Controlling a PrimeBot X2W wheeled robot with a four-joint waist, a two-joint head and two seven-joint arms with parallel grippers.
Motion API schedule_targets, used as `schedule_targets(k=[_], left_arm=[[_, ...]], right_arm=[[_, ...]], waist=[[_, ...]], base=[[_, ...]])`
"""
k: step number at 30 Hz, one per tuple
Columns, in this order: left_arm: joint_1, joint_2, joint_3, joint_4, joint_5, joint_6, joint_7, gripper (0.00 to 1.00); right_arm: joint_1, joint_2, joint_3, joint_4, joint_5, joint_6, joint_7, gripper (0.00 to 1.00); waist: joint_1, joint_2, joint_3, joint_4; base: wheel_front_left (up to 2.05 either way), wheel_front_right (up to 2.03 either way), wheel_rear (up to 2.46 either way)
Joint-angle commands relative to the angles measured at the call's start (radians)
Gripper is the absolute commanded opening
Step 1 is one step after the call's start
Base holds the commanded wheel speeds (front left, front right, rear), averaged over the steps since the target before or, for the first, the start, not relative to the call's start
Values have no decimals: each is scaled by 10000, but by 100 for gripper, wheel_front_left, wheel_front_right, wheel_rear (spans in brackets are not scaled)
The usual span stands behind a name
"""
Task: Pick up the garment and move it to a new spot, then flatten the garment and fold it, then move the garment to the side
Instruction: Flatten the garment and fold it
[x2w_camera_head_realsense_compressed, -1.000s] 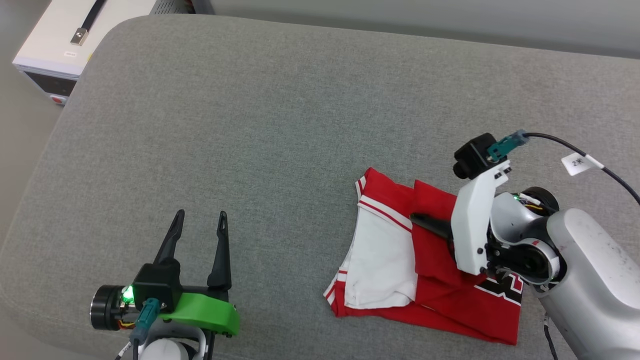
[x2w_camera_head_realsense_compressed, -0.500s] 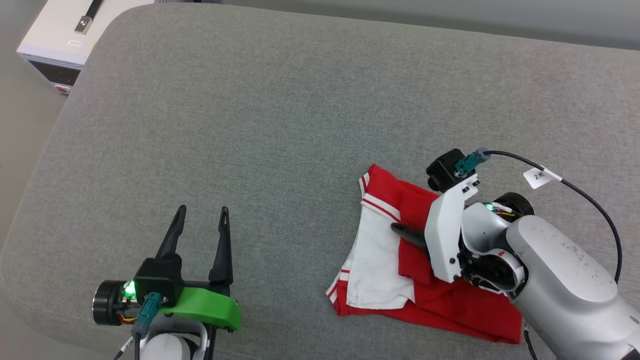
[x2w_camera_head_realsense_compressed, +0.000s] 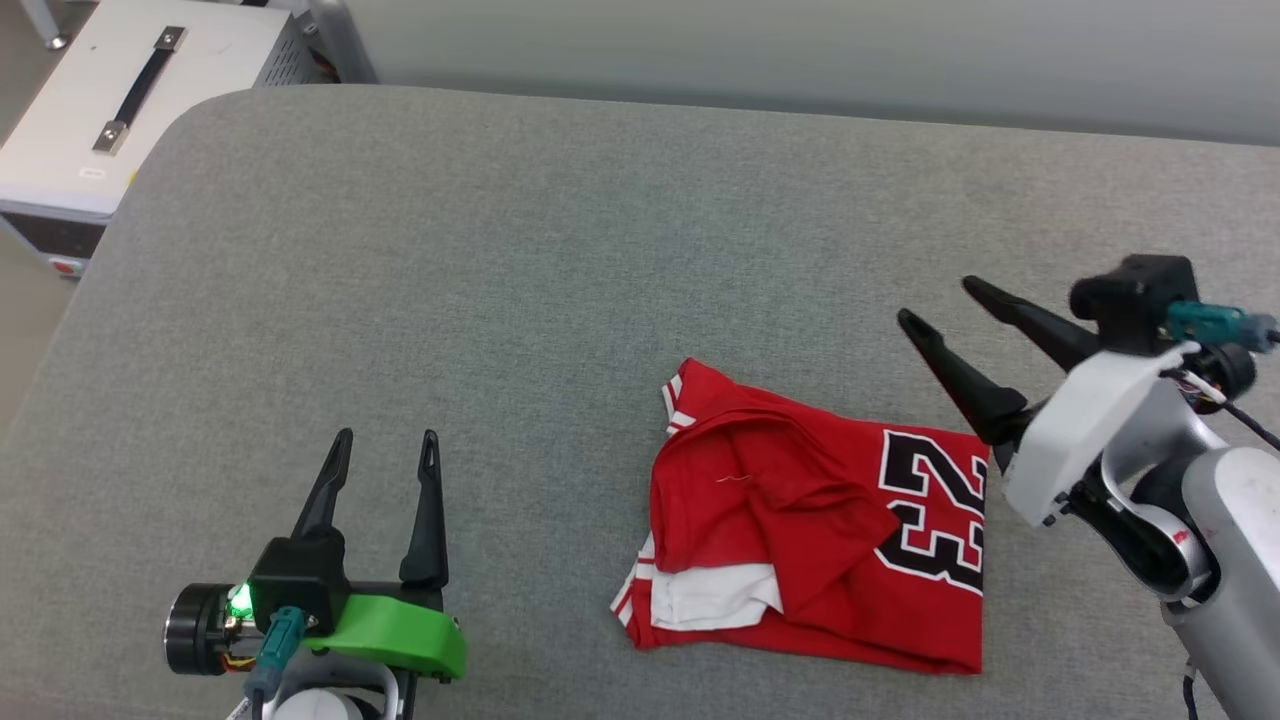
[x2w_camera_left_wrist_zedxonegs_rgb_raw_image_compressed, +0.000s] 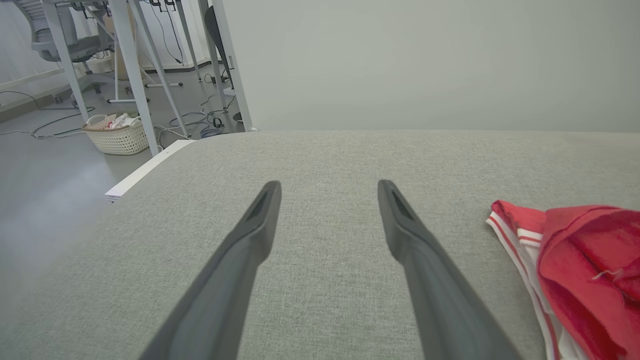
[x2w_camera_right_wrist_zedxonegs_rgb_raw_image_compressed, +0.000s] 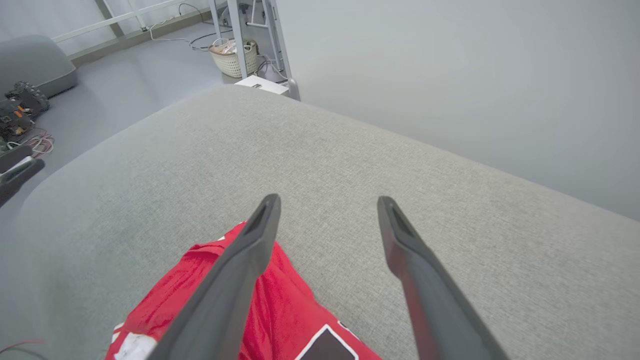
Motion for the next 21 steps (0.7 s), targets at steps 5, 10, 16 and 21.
schedule_targets(k=[5, 10, 16, 21], left_arm=[[233, 3, 120, -123, 156, -4, -59, 100], [340, 15, 87, -193, 220, 2, -59, 100], [572, 55, 94, -280, 276, 78, -59, 100], [765, 92, 98, -330, 268, 84, -59, 100]], right_arm=[[1358, 475, -1512, -324, -1697, -7, -1791, 100], [2560, 1322, -2924, -533, -3121, -7, -3485, 100], [3957, 2664, -4236, -984, -4510, -7, -4818, 100], [4930, 3711, -5005, -1476, -5101, -7, -4998, 100]], waist=[[-1, -1, -529, -719], [-1, -1, -789, -1041], [-1, -1, -1116, -1341], [-1, -1, -1281, -1397]], base=[[0, 0, 0], [0, 0, 0], [0, 0, 0], [0, 0, 0]])
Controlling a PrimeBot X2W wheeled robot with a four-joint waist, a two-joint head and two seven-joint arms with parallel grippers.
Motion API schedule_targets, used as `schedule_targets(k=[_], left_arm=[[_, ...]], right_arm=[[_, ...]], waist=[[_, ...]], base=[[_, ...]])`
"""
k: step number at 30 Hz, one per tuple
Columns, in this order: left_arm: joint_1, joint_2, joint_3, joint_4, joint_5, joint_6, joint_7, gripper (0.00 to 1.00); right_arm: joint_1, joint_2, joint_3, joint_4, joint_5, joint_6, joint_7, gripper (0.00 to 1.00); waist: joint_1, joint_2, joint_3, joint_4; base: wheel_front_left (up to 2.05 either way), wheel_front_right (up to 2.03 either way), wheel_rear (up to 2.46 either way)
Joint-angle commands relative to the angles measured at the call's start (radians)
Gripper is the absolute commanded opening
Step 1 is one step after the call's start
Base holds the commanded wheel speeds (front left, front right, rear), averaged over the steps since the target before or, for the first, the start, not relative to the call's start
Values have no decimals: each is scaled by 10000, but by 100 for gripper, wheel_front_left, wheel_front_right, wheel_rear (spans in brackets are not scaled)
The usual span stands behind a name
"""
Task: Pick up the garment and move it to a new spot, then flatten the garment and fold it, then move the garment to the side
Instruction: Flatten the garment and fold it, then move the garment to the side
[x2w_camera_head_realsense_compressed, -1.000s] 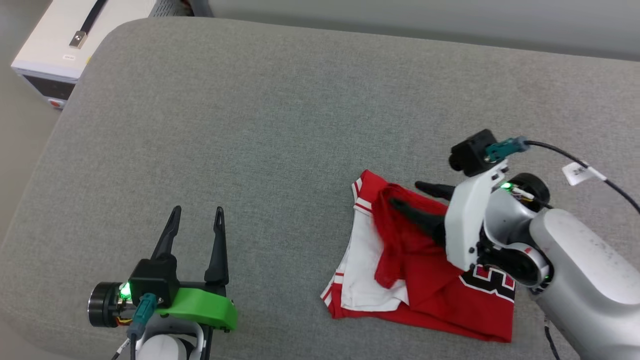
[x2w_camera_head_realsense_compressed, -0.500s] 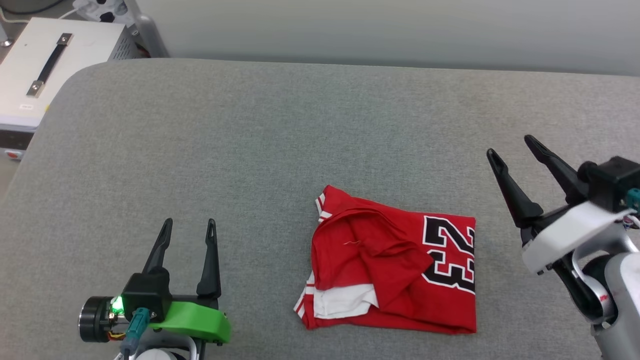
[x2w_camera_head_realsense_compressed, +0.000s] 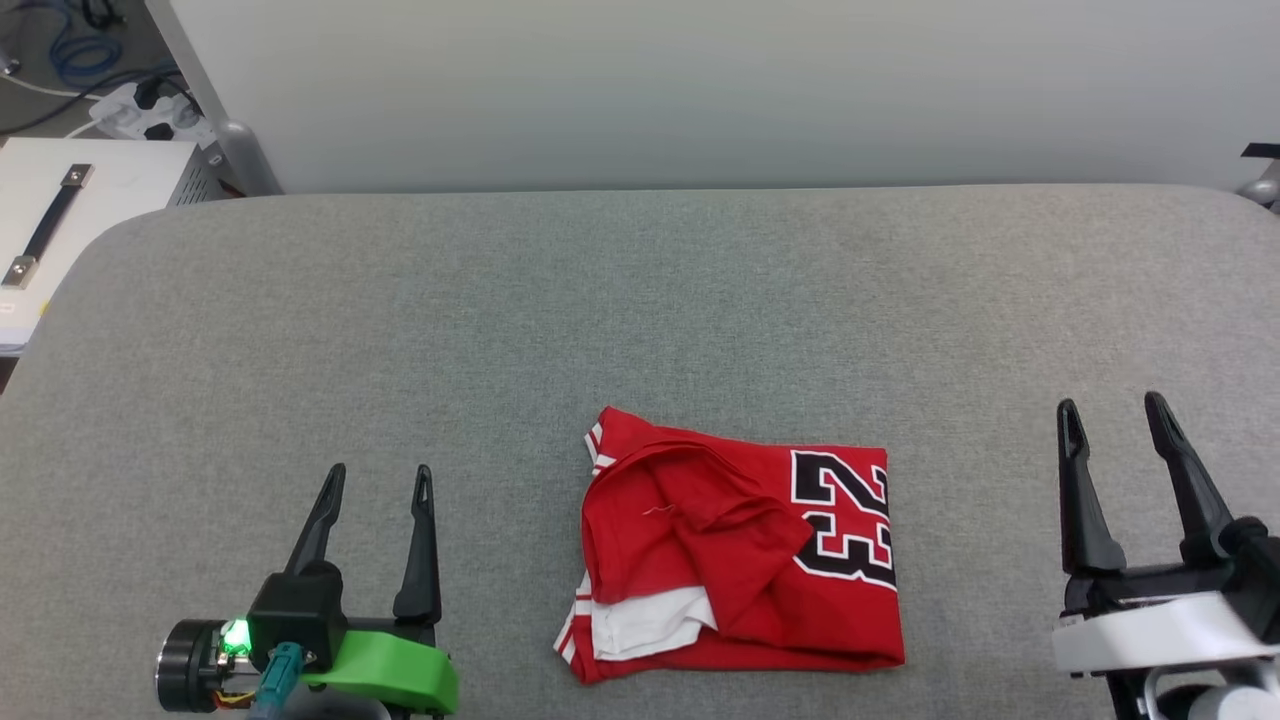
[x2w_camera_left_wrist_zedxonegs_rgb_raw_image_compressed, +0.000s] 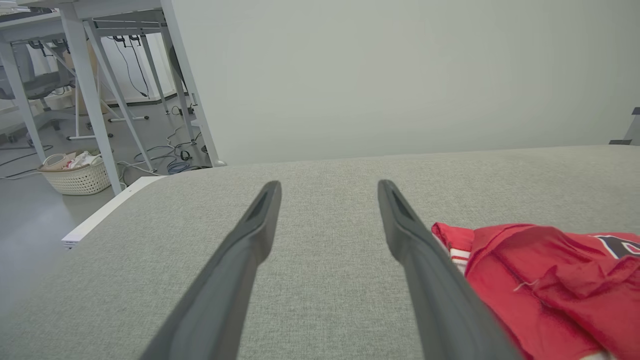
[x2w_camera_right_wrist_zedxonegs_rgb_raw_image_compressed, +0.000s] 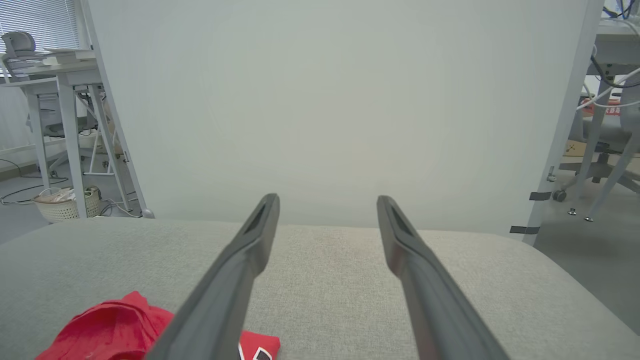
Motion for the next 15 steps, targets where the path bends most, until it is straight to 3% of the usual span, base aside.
schedule_targets(k=[1, 15], left_arm=[[160, 73, 7, -41, 31, 37, -59, 100], [660, 231, -60, -148, 41, 116, -59, 100]], right_arm=[[281, 180, -113, -154, -111, -7, -78, 100], [1478, 799, -514, -764, -530, -7, -97, 100]], waist=[[0, -1, -108, -71], [0, -1, -292, 108]], base=[[0, 0, 0], [0, 0, 0]])
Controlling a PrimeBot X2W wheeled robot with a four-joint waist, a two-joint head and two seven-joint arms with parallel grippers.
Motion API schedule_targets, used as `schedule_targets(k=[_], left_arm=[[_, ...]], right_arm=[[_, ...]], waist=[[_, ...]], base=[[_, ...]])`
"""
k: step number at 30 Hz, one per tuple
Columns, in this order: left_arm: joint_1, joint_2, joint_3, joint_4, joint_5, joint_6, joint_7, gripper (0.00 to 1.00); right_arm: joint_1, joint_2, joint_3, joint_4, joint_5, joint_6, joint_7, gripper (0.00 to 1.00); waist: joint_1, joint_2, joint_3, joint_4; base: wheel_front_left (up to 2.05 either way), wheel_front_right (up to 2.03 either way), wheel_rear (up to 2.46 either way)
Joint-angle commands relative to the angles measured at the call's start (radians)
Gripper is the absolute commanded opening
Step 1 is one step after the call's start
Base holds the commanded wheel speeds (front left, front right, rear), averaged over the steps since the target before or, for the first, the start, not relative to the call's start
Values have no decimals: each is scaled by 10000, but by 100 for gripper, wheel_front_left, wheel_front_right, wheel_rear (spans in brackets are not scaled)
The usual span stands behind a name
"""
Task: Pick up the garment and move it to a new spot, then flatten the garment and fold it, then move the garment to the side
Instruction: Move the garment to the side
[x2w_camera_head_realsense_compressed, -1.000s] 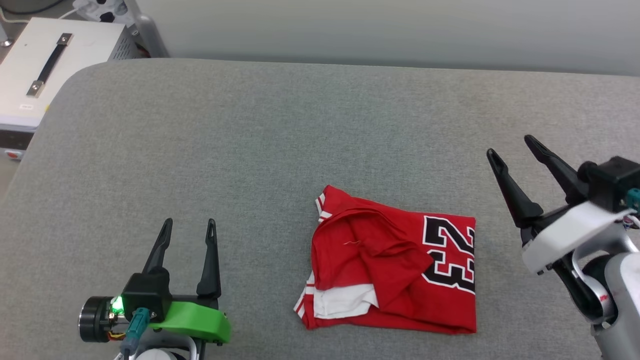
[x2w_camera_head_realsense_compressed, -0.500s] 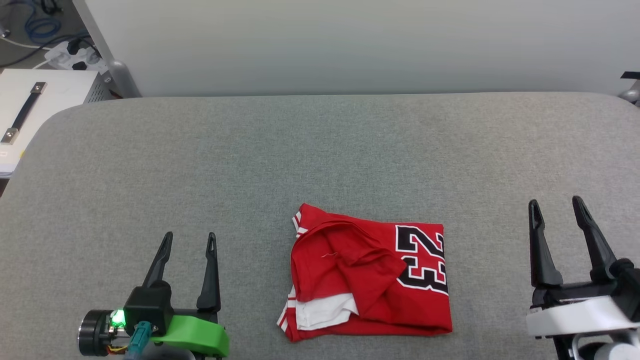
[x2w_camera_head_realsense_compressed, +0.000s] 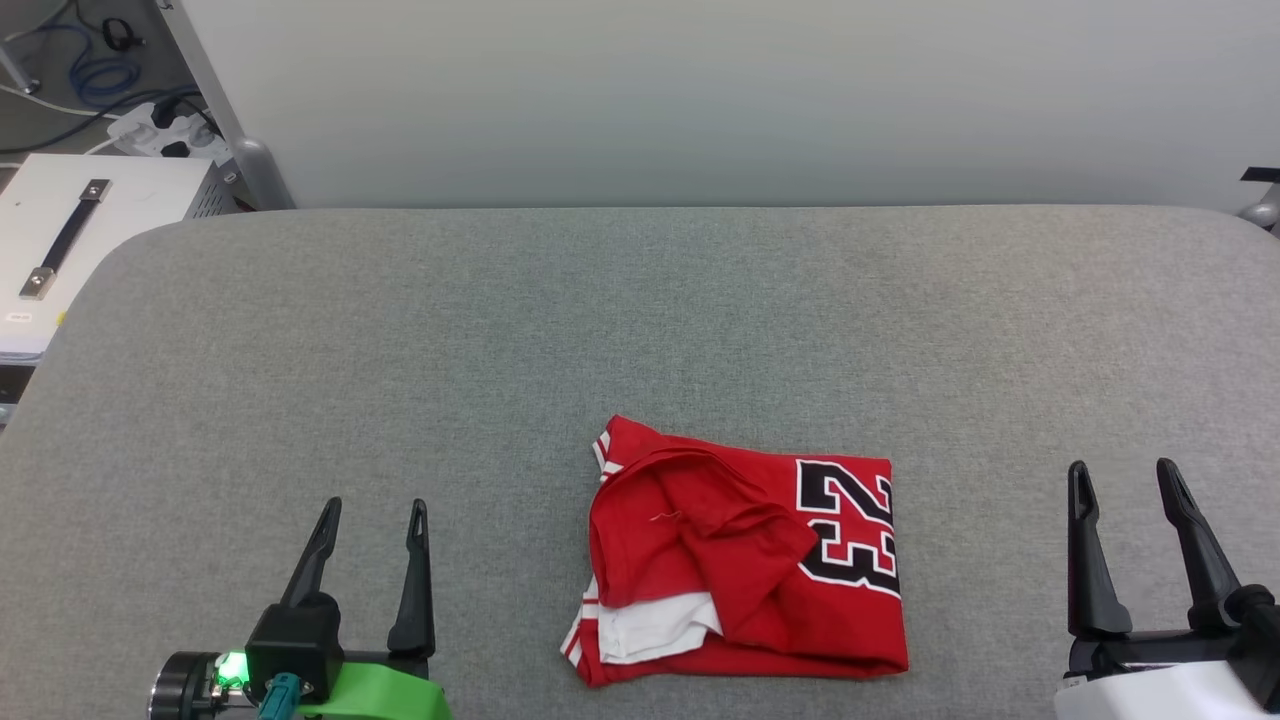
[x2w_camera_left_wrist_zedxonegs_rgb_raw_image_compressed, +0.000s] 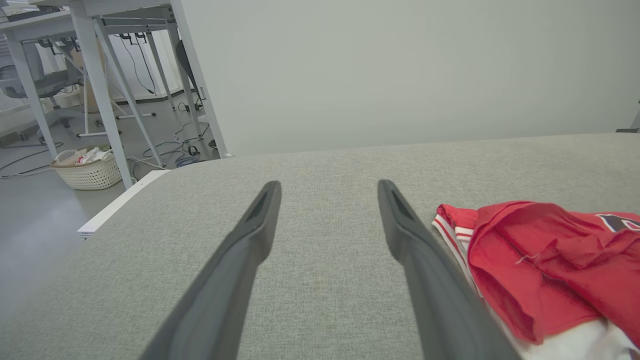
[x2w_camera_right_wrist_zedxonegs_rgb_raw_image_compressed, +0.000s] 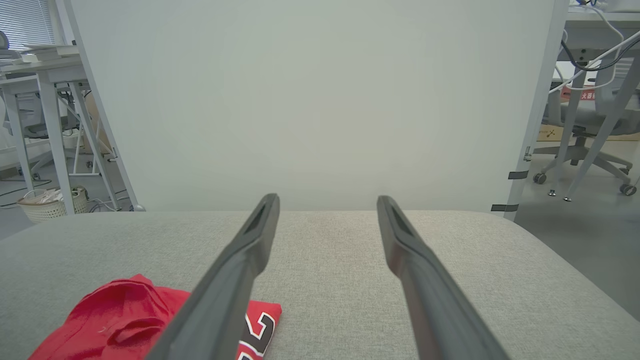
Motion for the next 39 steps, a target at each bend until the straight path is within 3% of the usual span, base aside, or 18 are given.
schedule_targets(k=[1, 15, 20, 24, 28, 33, 39], left_arm=[[103, 43, 0, -55, -15, 59, -59, 100], [1, 85, -9, -67, -59, 43, -59, 100], [-69, 66, -23, -64, -83, 59, -59, 100], [-174, 56, -27, -77, -98, 61, -59, 100], [-289, 51, -37, -63, -98, 54, -59, 100], [-466, 25, -103, -58, -88, 54, -59, 100], [-660, 2, -161, -49, -90, 50, -59, 100]], right_arm=[[153, 55, 25, -20, -132, -7, -90, 100], [8, 26, -15, 145, -338, -7, -91, 100], [-733, -474, -177, -20, -36, -7, -13, 100], [-1800, -1406, -111, -169, 532, -7, 755, 100], [-2921, -2305, 623, 122, 1929, -7, 2613, 100], [-3869, -3305, 2194, 707, 4612, -7, 6537, 100], [-4102, -3887, 3018, 1368, 6789, -7, 9947, 100]], waist=[[1, -1, 6, 22], [1, -1, 85, 162], [1, -1, 183, 227], [1, -1, 324, 270], [1, -1, 470, 295], [1, -1, 699, 373], [1, -1, 952, 512]], base=[[0, 0, 0], [0, 0, 0], [0, 0, 0], [0, 0, 0], [0, 0, 0], [0, 0, 0], [0, 0, 0]])
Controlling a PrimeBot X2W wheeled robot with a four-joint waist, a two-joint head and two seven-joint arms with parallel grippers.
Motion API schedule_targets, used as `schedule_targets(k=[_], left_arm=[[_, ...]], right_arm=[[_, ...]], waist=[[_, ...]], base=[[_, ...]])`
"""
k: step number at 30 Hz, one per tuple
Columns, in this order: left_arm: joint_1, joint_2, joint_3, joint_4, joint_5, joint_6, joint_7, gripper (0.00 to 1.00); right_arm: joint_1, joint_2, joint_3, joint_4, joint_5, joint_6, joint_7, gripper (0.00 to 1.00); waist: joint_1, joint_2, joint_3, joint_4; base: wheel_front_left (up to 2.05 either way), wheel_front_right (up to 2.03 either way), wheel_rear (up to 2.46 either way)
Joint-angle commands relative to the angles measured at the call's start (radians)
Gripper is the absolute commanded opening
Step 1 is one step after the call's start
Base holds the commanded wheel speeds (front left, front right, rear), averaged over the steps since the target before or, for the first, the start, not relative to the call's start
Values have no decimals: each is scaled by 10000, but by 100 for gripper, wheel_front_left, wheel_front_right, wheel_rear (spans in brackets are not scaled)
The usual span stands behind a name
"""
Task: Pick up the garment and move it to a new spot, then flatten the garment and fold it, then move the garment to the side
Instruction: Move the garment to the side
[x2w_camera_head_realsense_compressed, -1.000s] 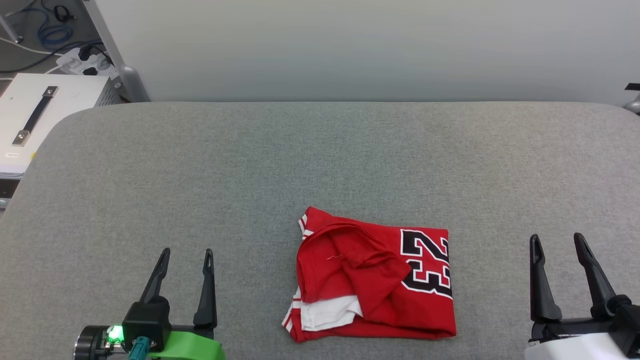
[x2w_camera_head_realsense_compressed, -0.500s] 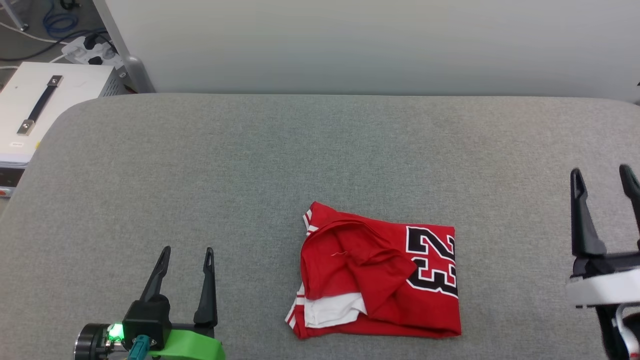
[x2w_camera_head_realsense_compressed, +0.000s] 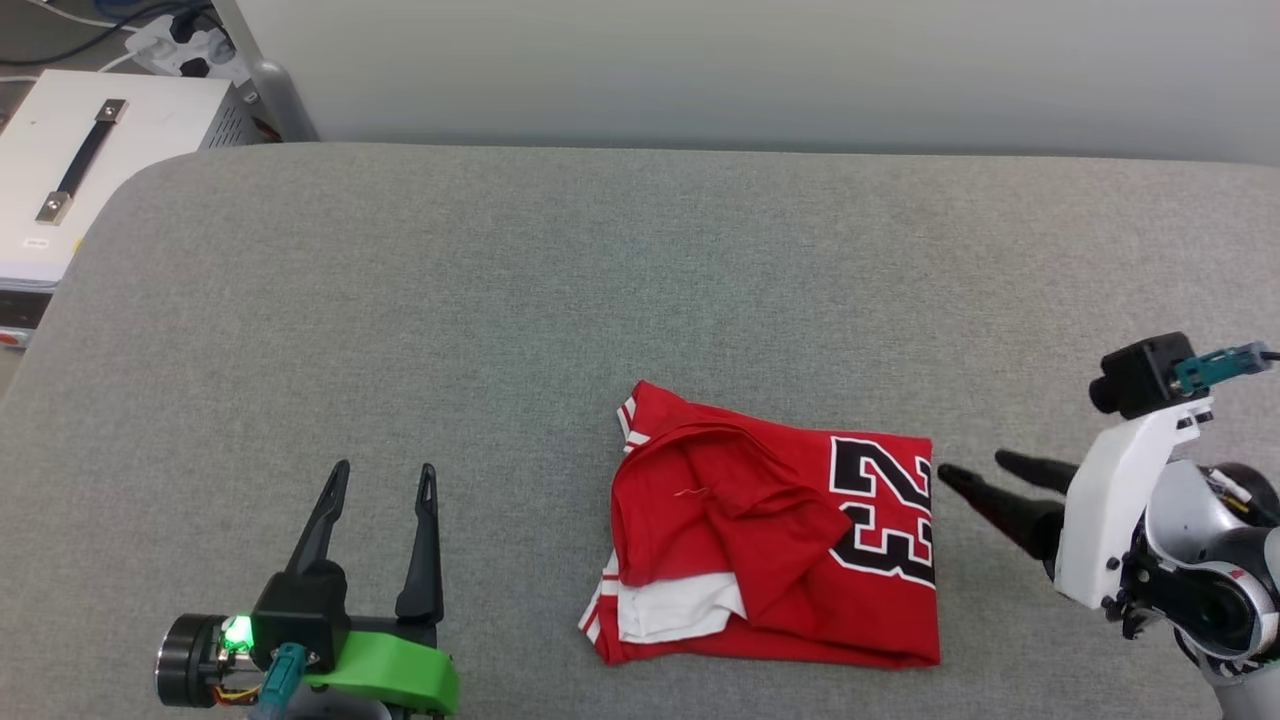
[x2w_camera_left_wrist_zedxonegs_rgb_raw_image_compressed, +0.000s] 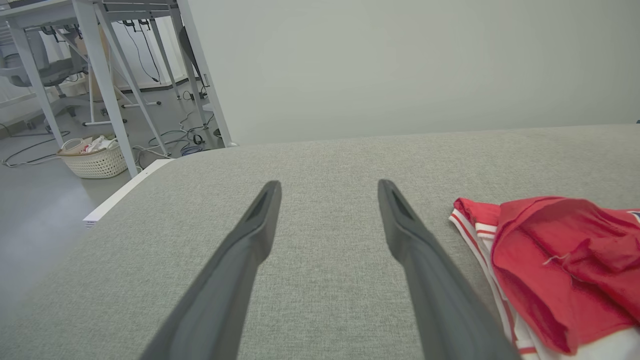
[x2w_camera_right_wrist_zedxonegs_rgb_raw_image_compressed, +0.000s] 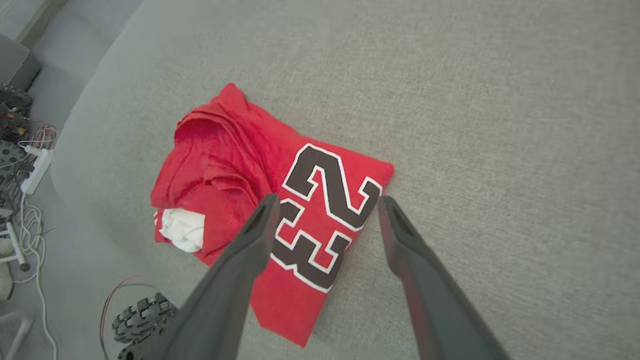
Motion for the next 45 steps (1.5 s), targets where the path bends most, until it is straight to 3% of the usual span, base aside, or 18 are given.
schedule_targets(k=[1, 4, 8, 16, 25, 27, 38, 45], left_arm=[[-201, -25, -22, -15, -54, 47, -59, 100], [-318, -56, -108, -36, -62, 41, -59, 100], [-483, -94, -172, -60, -89, 59, -59, 100], [-860, -166, -292, -101, -145, 111, -59, 100], [-1058, -217, -293, -69, -206, 167, -59, 100], [-1051, -222, -266, -42, -206, 169, -59, 100], [-911, -225, -167, 83, -134, 97, -59, 100], [-620, -227, 12, 59, -170, 105, -59, 100]], right_arm=[[-20, -33, 132, 169, 352, -6, 558, 100], [71, -111, 288, 473, 816, -6, 1460, 100], [-23, 104, 257, 998, 1005, -6, 1709, 100], [-440, 603, 478, 2174, 970, -6, 1360, 100], [-323, 420, 1287, 2449, 1250, -6, 825, 100], [-400, 340, 1350, 2377, 1285, -6, 488, 0], [-1004, -528, 1622, 1538, 1300, -6, -920, 0], [-1662, -1629, 2164, 866, 380, -6, -1606, 0]], waist=[[0, -1, 134, 113], [0, -1, 340, 270], [0, -1, 685, 474], [0, -1, 1494, 872], [0, -1, 1836, 927], [0, -1, 1804, 872], [0, -1, 1420, 379], [0, -1, 1176, -762]], base=[[0, 0, 0], [0, 0, 0], [0, 0, 0], [0, 0, 0], [0, 0, 0], [0, 0, 0], [0, 0, 0], [0, 0, 0]])
